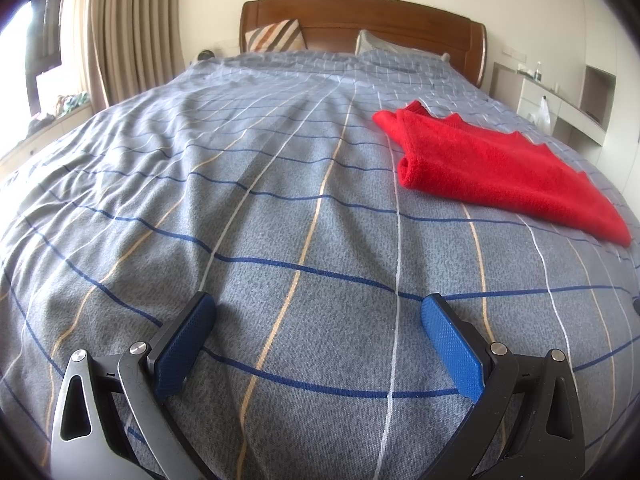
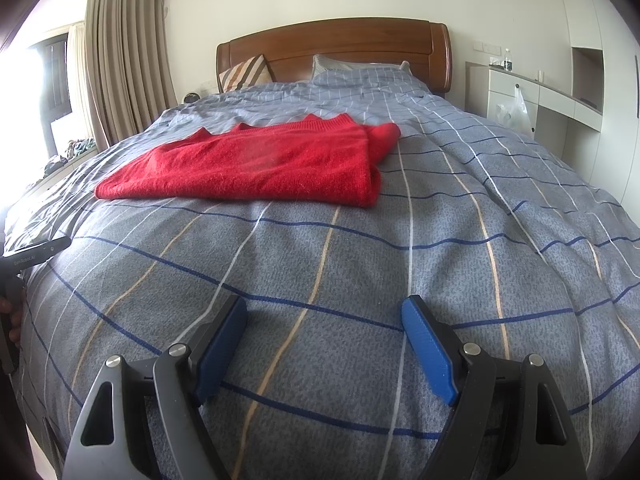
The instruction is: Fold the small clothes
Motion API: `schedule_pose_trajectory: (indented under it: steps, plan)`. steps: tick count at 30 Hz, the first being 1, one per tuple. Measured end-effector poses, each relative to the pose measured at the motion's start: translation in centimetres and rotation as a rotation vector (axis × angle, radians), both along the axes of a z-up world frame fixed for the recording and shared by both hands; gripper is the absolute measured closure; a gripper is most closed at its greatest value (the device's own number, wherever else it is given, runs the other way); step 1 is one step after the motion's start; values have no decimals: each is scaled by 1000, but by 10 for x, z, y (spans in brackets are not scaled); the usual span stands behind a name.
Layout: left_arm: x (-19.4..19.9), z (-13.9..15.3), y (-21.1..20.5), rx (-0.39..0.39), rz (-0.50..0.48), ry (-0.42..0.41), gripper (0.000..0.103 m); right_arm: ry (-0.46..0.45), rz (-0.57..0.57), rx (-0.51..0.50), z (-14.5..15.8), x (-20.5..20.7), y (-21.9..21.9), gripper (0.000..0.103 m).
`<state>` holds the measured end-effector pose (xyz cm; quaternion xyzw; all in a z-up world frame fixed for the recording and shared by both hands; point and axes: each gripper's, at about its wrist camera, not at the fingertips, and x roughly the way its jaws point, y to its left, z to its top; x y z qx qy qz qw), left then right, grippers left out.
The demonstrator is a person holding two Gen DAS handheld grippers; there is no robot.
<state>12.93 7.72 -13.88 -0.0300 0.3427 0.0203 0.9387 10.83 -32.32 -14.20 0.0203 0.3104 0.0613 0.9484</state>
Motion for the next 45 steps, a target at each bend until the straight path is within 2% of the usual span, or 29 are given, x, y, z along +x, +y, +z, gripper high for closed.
schedule_pose_trajectory:
  steps: [38, 45]
  plan:
    - [-8, 6, 1, -1, -5, 40, 1, -2, -1, -4, 0, 0, 0, 23]
    - [-18, 16, 1, -51, -30, 7, 1, -3, -1, -5, 0, 1, -1, 23]
